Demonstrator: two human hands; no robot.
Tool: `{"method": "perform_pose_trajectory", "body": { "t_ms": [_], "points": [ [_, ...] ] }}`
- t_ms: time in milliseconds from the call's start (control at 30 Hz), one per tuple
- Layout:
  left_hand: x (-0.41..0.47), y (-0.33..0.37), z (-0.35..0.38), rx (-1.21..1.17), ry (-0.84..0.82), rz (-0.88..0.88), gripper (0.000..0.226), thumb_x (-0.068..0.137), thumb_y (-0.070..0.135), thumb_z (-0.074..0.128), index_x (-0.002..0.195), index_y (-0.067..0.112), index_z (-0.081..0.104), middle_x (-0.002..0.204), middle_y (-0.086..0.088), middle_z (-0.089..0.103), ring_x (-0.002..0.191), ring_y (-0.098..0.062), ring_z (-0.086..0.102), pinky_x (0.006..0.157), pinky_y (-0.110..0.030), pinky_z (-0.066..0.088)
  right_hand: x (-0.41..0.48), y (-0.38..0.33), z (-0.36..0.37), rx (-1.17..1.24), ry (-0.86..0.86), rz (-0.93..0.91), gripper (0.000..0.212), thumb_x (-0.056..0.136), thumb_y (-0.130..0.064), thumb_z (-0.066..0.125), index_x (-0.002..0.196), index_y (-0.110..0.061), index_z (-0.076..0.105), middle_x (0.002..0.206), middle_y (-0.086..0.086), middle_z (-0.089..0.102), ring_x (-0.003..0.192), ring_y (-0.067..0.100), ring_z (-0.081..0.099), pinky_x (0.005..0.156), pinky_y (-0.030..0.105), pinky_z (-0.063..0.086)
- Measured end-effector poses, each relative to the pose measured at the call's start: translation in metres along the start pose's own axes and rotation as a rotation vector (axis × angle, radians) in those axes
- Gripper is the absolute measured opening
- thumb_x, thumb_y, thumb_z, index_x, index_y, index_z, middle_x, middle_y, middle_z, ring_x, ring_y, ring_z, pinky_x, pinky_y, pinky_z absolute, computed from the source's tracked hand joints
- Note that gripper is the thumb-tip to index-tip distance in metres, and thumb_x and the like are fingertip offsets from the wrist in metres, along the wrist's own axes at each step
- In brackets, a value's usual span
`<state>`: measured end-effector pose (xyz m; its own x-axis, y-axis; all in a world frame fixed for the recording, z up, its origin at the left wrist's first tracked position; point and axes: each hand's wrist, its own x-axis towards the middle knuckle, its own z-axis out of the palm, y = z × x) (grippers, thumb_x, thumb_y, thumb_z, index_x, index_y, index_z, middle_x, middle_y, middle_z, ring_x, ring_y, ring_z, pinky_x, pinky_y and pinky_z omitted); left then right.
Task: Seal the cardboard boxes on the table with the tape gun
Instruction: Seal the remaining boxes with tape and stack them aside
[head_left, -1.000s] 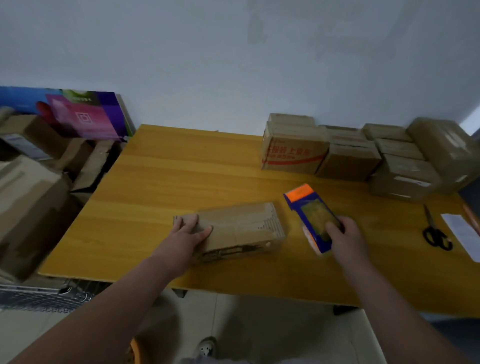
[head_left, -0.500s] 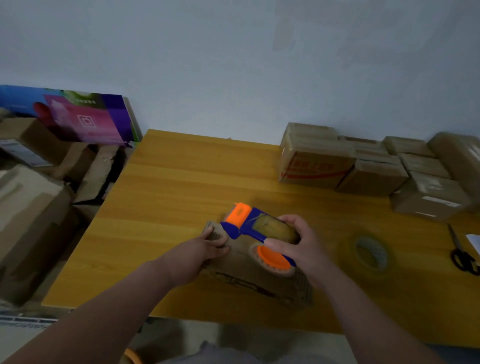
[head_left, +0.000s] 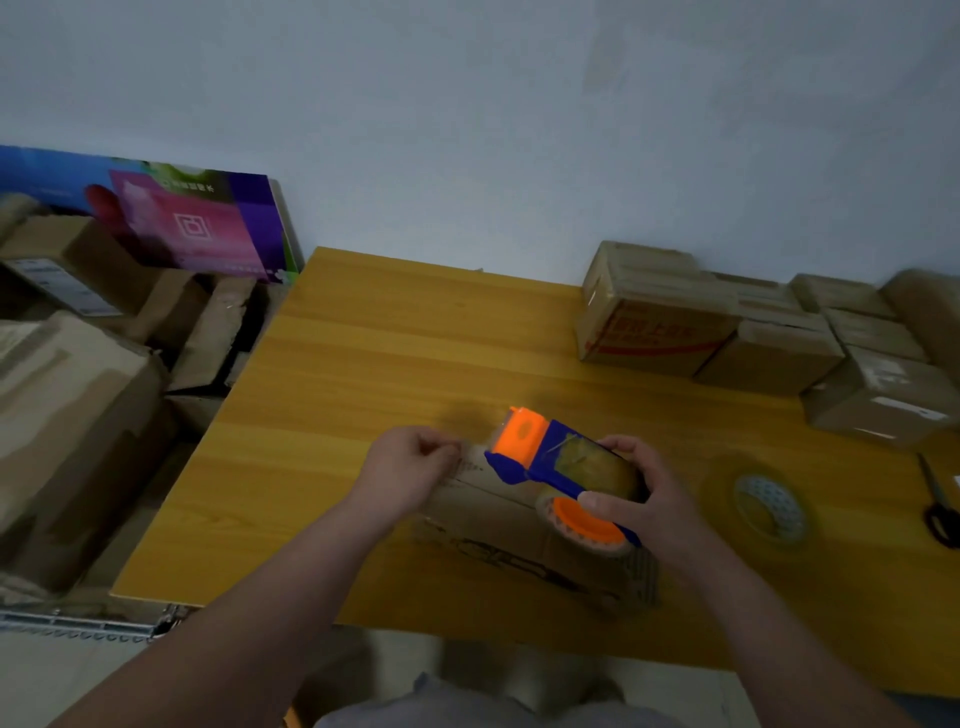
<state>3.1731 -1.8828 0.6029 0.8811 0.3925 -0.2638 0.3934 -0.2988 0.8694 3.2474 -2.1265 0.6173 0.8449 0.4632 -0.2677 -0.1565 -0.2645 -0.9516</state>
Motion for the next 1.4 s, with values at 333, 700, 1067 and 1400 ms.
{"method": "perform_pose_trajectory", "body": {
  "t_ms": [333,700,1067,1400],
  "points": [
    [0.005,-0.024,0.024,0.600,-0.091,0.282,0.028,0.089,0.017,0.062,0.116,0.017,0.070,0.144,-0.007,0.046,0.130,-0.026,0.045,0.103,-0.029,0.038,0.004,0.002,-0.006,0.040,-0.043,-0.004,0.073,0.041,-0.043,0.085,0.108,-0.036,0.057,0.115,0.002,0.060,0.096,0.022,0.067,0.068,0.032,0.056],
    [0.002,-0.019,0.024,0.618,0.033,0.298,0.020,0.092,0.017,0.058,0.105,0.016,0.074,0.125,-0.005,0.059,0.114,-0.028,0.049,0.091,-0.027,0.037,0.004,0.005,0.001,0.035,-0.062,-0.013,0.061,0.055,-0.026,0.085,0.109,-0.034,0.056,0.109,-0.002,0.062,0.088,0.014,0.069,0.066,0.029,0.056],
    [0.004,0.021,0.023,-0.687,-0.235,-0.543,0.026,0.096,0.027,0.055,0.080,0.008,0.060,0.055,-0.003,0.063,0.053,-0.012,0.063,0.055,-0.027,0.052,-0.001,0.003,-0.004,0.028,-0.092,0.016,0.064,0.055,-0.028,0.081,0.112,-0.036,0.054,0.115,-0.005,0.055,0.092,0.014,0.066,0.066,0.026,0.056],
    [0.018,-0.015,-0.008,-0.348,0.207,-0.323,0.018,0.091,0.008,0.064,0.075,-0.001,0.063,0.066,-0.010,0.064,0.050,-0.017,0.051,0.051,-0.028,0.050,0.006,-0.012,-0.020,-0.421,-0.174,-0.081,0.059,0.055,-0.046,0.083,0.105,-0.055,0.055,0.114,-0.019,0.058,0.095,0.002,0.061,0.076,0.025,0.054]
  ]
}}
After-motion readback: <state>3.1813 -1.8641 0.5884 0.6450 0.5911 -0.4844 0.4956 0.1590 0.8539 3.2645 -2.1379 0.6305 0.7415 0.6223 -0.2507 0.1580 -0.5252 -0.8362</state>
